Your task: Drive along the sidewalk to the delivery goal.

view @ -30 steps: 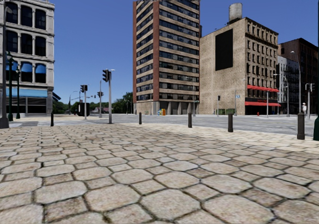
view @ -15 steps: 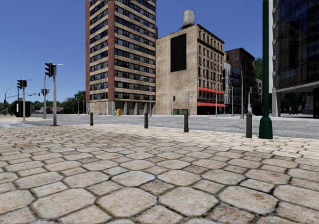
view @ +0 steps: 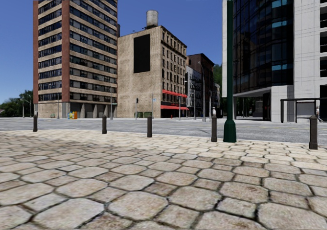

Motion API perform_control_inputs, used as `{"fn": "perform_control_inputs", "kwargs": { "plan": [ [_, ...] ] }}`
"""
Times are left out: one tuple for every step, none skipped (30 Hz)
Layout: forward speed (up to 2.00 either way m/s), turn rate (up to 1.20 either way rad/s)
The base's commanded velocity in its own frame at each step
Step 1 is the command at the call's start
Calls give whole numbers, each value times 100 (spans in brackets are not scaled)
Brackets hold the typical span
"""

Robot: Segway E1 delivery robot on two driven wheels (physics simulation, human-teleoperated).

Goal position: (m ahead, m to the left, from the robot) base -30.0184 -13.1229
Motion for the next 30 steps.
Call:
{"fn": "perform_control_inputs", "kwargs": {
  "plan": [
    [113, -58],
    [114, -58],
    [114, -58],
    [114, -58],
    [114, -58],
    [114, -58],
    [115, -61],
    [115, -64],
    [115, -65],
    [115, -65],
    [115, -65],
    [115, -65],
    [116, -65],
    [117, -65],
    [119, -65],
    [120, -65],
    [121, -65],
    [121, -65],
    [122, -65],
    [123, -65],
    [124, -65],
    [124, -65],
    [124, -65],
    [125, -65],
    [125, -65],
    [125, -65],
    [126, -65],
    [126, -65],
    [126, -65],
    [126, -65]
  ]
}}
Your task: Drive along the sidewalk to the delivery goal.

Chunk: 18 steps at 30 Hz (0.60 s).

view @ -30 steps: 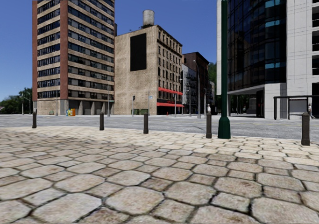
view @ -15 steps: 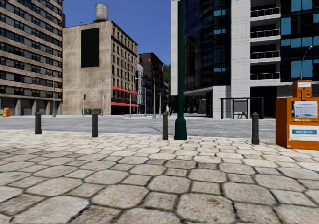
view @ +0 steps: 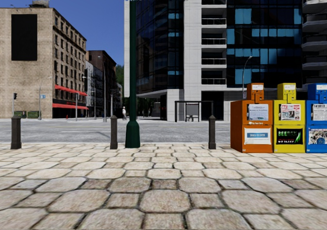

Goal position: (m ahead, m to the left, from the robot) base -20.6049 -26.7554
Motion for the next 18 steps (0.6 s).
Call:
{"fn": "perform_control_inputs", "kwargs": {
  "plan": [
    [126, -65],
    [126, -65],
    [126, -66],
    [126, -67],
    [126, -67],
    [126, -67],
    [126, -67],
    [126, -67],
    [126, -67],
    [126, -67],
    [126, -67],
    [127, -67],
    [127, -67],
    [127, -67],
    [128, -67],
    [129, -67],
    [131, -67],
    [132, -67]
  ]
}}
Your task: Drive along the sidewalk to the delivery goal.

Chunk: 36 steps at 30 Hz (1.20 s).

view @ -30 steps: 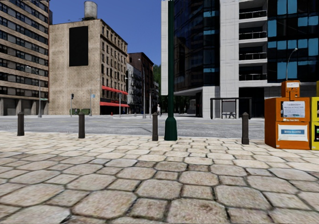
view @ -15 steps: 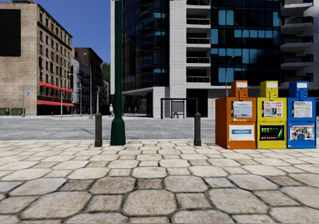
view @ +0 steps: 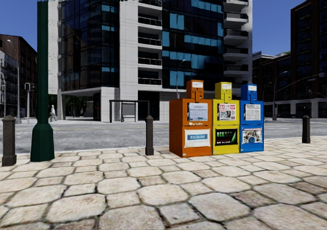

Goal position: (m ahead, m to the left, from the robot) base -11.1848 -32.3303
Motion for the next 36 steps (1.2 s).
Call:
{"fn": "perform_control_inputs", "kwargs": {
  "plan": [
    [134, -67],
    [134, -67],
    [141, -67],
    [155, -67],
    [200, -67],
    [200, -67],
    [200, -67],
    [200, -67],
    [200, -67],
    [200, -67],
    [200, -67],
    [200, -67],
    [200, -67],
    [200, -67],
    [200, -67],
    [200, -67],
    [200, -67],
    [200, -67],
    [200, -67],
    [200, -67],
    [200, -67],
    [200, -69],
    [200, -75],
    [200, -85],
    [200, -85],
    [200, -87],
    [200, -88],
    [200, -88],
    [200, -88],
    [200, -88],
    [200, -88],
    [200, -88],
    [200, -88],
    [200, -88],
    [200, -88],
    [200, -88]
  ]
}}
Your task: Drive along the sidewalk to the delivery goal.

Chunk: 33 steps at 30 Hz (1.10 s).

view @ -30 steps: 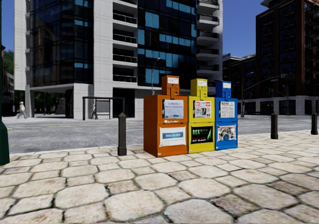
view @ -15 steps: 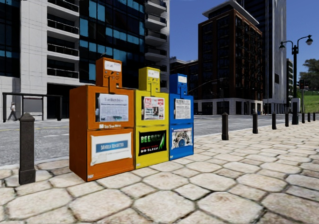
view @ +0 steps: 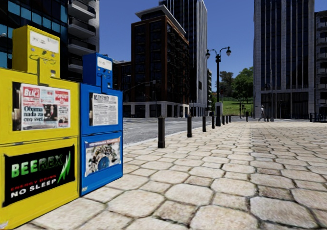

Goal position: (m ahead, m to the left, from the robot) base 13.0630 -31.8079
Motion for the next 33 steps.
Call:
{"fn": "perform_control_inputs", "kwargs": {
  "plan": [
    [200, -88],
    [200, -88],
    [200, -88],
    [200, -88],
    [200, -88],
    [200, -88],
    [200, -87],
    [200, -87],
    [200, -86],
    [200, -86],
    [200, -86],
    [200, -85],
    [200, -85],
    [200, -85],
    [200, -85],
    [200, -85],
    [200, -85],
    [200, -85],
    [200, -84],
    [200, -84],
    [200, -84],
    [200, -83],
    [200, -81],
    [200, -79],
    [200, -78],
    [200, -77],
    [200, -77],
    [200, -77],
    [200, -77],
    [200, -77],
    [200, -77],
    [200, -75],
    [200, -60]
  ]
}}
